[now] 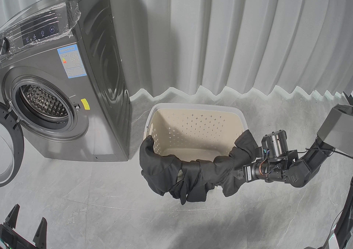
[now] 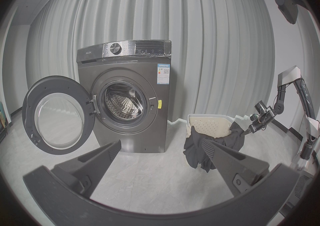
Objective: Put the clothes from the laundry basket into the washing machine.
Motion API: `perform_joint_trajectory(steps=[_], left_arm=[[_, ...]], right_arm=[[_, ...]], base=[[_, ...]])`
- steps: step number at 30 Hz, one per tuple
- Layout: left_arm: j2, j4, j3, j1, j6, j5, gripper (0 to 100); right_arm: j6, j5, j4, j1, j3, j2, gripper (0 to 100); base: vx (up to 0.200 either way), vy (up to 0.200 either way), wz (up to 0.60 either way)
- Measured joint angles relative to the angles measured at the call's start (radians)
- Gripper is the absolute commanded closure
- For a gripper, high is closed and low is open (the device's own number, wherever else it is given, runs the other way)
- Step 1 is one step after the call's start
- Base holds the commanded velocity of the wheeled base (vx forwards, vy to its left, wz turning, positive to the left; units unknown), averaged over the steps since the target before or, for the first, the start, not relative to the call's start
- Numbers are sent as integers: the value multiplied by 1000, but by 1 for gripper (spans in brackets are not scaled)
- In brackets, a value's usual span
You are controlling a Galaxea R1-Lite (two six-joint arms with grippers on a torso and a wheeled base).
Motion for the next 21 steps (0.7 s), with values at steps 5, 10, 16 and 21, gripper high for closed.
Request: perform_joint_trajectory(steps=[5, 10, 16, 21], left_arm=[[0, 0, 0, 0, 0, 0, 0], [0, 0, 0, 0, -1, 0, 0], [0, 0, 0, 0, -1, 0, 0], [0, 0, 0, 0, -1, 0, 0]], right_arm=[[3, -15, 0, -8, -48, 47, 0], [5, -17, -18, -11, -78, 84, 0], [3, -19, -61, -16, -97, 122, 0], [3, -19, -74, -27, -114, 143, 100]], base=[[0, 0, 0], [0, 0, 0], [0, 0, 0], [0, 0, 0]])
